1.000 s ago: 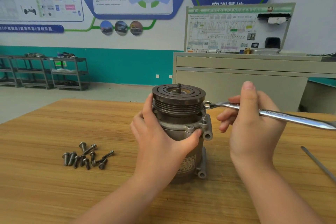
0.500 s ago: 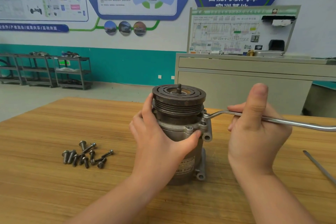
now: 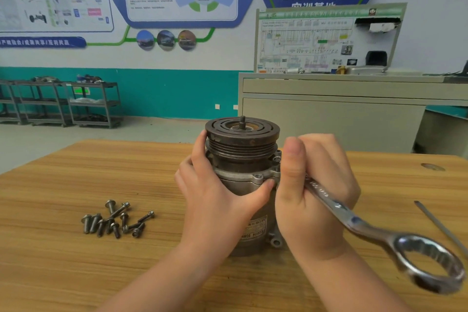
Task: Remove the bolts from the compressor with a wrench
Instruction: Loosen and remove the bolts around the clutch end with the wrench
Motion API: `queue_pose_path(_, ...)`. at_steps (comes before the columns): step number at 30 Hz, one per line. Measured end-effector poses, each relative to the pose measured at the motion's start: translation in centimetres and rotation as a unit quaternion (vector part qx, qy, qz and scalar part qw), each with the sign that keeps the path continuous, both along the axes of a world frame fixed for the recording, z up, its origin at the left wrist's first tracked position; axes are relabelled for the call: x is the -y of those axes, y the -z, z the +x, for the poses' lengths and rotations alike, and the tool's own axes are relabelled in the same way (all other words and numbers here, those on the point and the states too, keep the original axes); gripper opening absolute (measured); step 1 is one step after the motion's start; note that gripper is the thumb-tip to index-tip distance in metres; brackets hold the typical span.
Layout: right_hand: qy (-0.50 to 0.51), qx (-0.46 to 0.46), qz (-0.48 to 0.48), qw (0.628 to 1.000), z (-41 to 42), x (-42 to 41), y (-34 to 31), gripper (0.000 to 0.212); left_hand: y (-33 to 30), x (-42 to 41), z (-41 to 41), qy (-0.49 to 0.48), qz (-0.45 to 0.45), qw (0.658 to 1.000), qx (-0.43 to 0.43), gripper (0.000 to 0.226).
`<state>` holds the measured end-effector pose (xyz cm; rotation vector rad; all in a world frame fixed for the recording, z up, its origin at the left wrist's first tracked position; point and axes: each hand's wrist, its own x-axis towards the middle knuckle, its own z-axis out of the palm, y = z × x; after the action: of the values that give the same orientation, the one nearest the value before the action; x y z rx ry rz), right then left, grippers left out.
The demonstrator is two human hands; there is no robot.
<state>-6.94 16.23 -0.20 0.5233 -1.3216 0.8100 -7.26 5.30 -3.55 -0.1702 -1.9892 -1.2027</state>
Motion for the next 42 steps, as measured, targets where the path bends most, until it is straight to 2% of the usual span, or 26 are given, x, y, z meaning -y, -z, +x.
queue_pose_path(3,-0.018,0.004,-0.017,1.000,0.2,0.0,-0.2,0.058,0.0,0.1,0.0,-0.003,-0.004,1.000,0.000,0.114)
queue_pose_path(8,-0.114,0.016,-0.088,0.989,0.2,0.0,-0.5,0.018,-0.1,0.1,0.1,0.001,-0.011,1.000,0.002,0.114)
queue_pose_path(10,-0.190,0.055,-0.153,0.968,-0.2,-0.3,-0.7,0.013,-0.3,0.1,0.2,0.002,-0.012,1.000,0.005,0.116)
queue_pose_path(13,-0.302,0.154,-0.275,0.900,-1.1,-1.5,-1.2,0.015,-0.3,0.1,0.2,-0.001,-0.015,1.000,0.015,0.118)
queue_pose_path(16,-0.397,0.298,-0.361,0.790,-2.6,-3.3,-1.9,0.005,-0.3,0.1,0.2,0.005,-0.012,1.000,0.017,0.118)
queue_pose_path(18,-0.461,0.358,-0.389,0.713,-3.5,-4.1,-2.0,0.009,-0.3,0.1,0.2,0.003,-0.011,1.000,0.015,0.118)
queue_pose_path(19,-0.476,0.368,-0.394,0.695,-3.7,-4.3,-2.0,0.015,-0.3,0.1,0.2,0.004,-0.008,1.000,0.015,0.117)
queue_pose_path(21,-0.482,0.361,-0.403,0.690,-3.7,-4.3,-2.0,0.022,-0.3,0.0,0.2,0.009,-0.001,1.000,0.015,0.117)
queue_pose_path(24,-0.516,0.309,-0.420,0.679,-3.1,-4.4,-2.5,0.010,-0.3,0.0,0.2,0.012,-0.001,1.000,0.013,0.117)
queue_pose_path(25,-0.521,0.287,-0.420,0.686,-2.8,-4.4,-2.8,0.009,-0.3,0.0,0.1,0.012,-0.001,1.000,0.013,0.117)
queue_pose_path(26,-0.511,0.266,-0.405,0.710,-2.5,-4.5,-3.1,0.009,-0.3,0.0,0.1,0.012,-0.001,1.000,0.012,0.117)
queue_pose_path(30,-0.362,0.186,-0.257,0.877,-1.2,-3.8,-2.8,0.010,-0.2,0.0,0.1,0.012,-0.003,1.000,0.007,0.116)
queue_pose_path(32,-0.302,0.141,-0.202,0.921,-0.7,-3.2,-2.2,0.007,-0.2,0.1,0.0,0.010,-0.006,1.000,0.008,0.116)
queue_pose_path(35,-0.269,0.100,-0.153,0.946,-0.6,-2.7,-1.6,0.008,-0.1,0.1,0.0,0.009,-0.008,1.000,0.009,0.115)
queue_pose_path(42,-0.261,0.068,-0.139,0.953,-0.3,-2.2,-1.4,0.020,-0.2,0.0,0.0,-0.005,-0.011,1.000,0.002,0.116)
